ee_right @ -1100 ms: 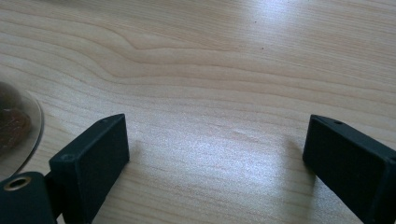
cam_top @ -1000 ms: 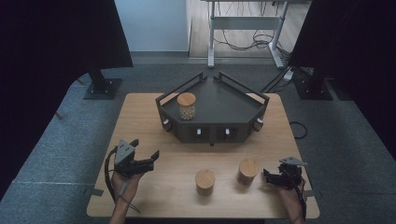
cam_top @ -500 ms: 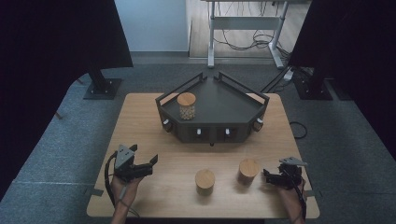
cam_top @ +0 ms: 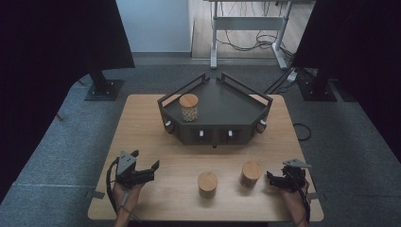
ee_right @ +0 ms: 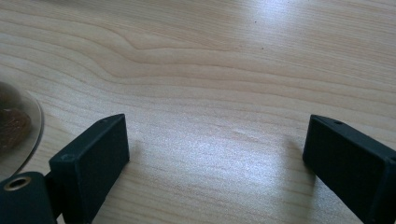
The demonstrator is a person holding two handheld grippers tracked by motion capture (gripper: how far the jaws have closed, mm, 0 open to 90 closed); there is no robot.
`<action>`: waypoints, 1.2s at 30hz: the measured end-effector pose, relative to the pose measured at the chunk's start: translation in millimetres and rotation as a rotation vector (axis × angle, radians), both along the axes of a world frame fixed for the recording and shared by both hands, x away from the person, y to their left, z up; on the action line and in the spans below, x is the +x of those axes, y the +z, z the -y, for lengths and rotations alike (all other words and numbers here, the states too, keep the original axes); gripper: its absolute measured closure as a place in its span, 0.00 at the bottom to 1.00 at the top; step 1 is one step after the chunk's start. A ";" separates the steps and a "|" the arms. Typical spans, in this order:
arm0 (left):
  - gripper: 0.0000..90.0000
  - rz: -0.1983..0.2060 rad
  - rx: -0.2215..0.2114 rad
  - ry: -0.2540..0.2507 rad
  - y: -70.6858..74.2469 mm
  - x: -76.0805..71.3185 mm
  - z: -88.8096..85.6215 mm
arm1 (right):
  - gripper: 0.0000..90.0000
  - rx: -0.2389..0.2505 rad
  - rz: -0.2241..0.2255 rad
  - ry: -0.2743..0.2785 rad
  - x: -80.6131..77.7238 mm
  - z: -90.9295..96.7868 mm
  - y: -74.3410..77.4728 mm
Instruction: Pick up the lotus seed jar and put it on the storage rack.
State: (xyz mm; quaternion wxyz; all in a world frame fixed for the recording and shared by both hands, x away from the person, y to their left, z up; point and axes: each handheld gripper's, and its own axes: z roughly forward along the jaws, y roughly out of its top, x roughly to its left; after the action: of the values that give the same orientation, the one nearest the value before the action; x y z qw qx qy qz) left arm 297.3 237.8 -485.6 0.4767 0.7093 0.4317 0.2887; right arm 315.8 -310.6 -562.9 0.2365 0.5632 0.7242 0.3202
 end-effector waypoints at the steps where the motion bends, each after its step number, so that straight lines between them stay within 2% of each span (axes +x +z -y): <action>1: 0.08 -0.001 0.000 0.000 -0.9 -0.1 -0.1 | 0.07 0.000 0.000 0.000 0.0 0.0 0.0; 36: 0.08 -0.061 0.014 0.026 -33.2 -6.7 -8.7 | 0.07 0.000 0.000 0.000 0.0 0.0 0.0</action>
State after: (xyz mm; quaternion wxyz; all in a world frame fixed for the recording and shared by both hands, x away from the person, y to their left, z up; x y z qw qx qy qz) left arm 290.6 246.5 -518.7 0.4546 0.7153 0.4532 0.2762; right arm 315.8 -310.6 -562.9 0.2365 0.5632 0.7241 0.3203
